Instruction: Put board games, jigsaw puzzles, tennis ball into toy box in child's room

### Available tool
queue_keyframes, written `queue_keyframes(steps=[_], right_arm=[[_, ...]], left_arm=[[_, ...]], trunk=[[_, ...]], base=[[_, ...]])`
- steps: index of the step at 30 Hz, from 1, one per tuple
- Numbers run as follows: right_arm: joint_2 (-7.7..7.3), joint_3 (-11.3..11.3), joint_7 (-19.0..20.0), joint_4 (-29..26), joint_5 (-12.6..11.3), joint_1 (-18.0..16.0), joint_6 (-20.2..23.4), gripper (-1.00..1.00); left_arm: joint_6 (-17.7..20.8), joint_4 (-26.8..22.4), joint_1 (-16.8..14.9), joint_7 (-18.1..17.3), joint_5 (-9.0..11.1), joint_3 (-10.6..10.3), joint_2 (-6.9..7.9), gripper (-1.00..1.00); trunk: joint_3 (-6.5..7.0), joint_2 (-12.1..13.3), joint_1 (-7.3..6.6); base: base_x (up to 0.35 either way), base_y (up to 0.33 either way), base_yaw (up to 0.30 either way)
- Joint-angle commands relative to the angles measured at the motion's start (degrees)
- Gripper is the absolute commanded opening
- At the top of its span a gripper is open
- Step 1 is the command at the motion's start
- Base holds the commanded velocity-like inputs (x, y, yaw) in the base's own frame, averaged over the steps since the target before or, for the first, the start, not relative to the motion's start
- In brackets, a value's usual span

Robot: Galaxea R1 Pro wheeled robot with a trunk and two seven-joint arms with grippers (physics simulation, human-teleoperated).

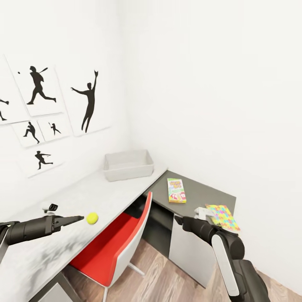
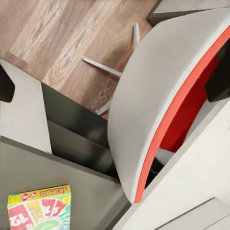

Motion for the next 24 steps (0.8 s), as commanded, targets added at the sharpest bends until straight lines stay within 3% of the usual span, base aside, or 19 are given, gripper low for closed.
queue_keyframes(steps=[1, 15, 24], right_arm=[[0.01, 0.0, 0.1, -0.1, 0.0, 0.0, 0.3, 1.00], [0.00, 0.0, 0.1, -0.1, 0.0, 0.0, 0.2, 1.00], [0.00, 0.0, 0.1, 0.0, 0.0, 0.0, 0.2, 1.00]], left_arm=[[0.6, 0.0, -0.1, -0.2, -0.1, 0.0, 0.01, 1.00], [0.6, 0.0, -0.1, 0.6, -0.1, -0.1, 0.01, 1.00], [0.6, 0.0, -0.1, 0.6, -0.1, -0.1, -0.49, 1.00]], trunk=[[-0.13, -0.1, 0.06], [-0.13, -0.1, 0.06], [-0.13, -0.1, 0.06]], base=[[0.248, -0.195, 0.291], [0.249, -0.187, 0.283], [0.265, -0.013, 0.042]])
